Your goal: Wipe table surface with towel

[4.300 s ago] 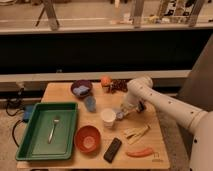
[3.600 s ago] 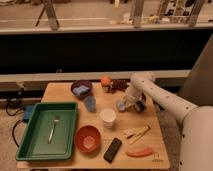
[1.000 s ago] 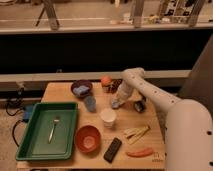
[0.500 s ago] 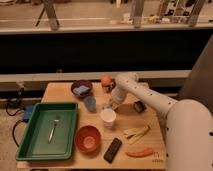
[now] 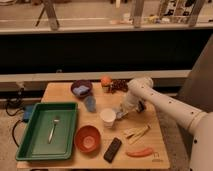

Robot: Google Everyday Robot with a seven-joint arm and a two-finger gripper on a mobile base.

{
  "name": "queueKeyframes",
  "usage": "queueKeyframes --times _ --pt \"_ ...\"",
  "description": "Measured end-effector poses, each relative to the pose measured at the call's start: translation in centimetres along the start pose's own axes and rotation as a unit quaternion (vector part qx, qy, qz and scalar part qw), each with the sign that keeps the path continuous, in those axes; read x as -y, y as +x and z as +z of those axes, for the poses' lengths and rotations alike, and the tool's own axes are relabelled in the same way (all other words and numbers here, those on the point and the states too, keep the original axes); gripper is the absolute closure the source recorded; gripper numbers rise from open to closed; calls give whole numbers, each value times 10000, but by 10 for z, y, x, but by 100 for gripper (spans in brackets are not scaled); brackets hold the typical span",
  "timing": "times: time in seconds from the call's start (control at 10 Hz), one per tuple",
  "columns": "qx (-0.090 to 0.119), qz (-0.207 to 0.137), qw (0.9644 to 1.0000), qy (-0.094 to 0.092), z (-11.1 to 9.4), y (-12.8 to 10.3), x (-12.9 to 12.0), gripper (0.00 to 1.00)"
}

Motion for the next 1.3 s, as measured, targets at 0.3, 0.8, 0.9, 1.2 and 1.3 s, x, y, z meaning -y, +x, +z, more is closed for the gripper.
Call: queueKeyframes --times 0.3,0.8,0.9,1.2,1.3 --pt "-159 139 9997 81 -10 21 7 100" --pt "-170 286 9991 243 4 51 67 100" --pt "-104 257 9992 273 7 49 74 100" --pt "97 -2 9996 256 26 15 91 100" --pt "186 -81 9995 243 36 2 96 100"
